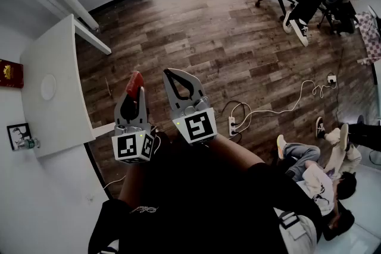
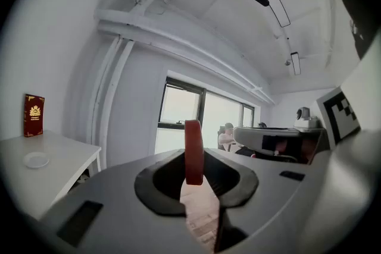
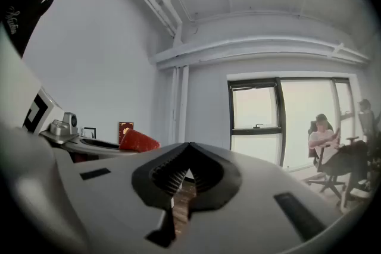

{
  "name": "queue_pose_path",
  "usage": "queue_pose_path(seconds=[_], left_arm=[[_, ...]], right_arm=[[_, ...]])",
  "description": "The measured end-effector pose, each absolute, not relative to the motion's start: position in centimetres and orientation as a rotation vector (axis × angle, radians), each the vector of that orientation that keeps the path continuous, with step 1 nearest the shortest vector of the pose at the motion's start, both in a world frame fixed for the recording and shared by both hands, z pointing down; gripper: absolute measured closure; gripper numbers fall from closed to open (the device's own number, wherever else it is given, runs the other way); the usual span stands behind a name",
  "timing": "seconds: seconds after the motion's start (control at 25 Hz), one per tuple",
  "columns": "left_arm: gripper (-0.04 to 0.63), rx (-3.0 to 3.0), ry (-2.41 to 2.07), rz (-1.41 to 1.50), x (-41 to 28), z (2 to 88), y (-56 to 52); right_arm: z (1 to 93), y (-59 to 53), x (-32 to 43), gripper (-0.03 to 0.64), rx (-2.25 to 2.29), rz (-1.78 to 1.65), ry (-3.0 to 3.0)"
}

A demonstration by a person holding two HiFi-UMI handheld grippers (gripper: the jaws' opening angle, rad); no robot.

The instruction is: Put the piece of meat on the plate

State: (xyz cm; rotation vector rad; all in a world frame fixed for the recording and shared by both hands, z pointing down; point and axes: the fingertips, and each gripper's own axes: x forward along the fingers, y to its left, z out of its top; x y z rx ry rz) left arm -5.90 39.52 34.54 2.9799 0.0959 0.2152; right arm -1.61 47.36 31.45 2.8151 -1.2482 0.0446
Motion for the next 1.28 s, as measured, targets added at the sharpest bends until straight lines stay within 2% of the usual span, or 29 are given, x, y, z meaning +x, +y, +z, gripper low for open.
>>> queue_pose_path(seconds=[0.48,0.84,1.28], left_arm=[[0.509,3.003,-0.013,0.225,-6.7,34.7,38.4],[0.509,2.998,-0.154,0.26,-7.8,35.2,33.7],[0.509,2.994,-0.094,0.266,-2.5,36.2,28.8]], right_arm=[[32.0,45.8,-1.7,0.595,2.795,0.061,-1.36],[32.6,40.6,-1.6,0.595,2.711,0.074,-1.488],[34.0,34.6,2.5,0.595,2.634,0.114,-1.482]])
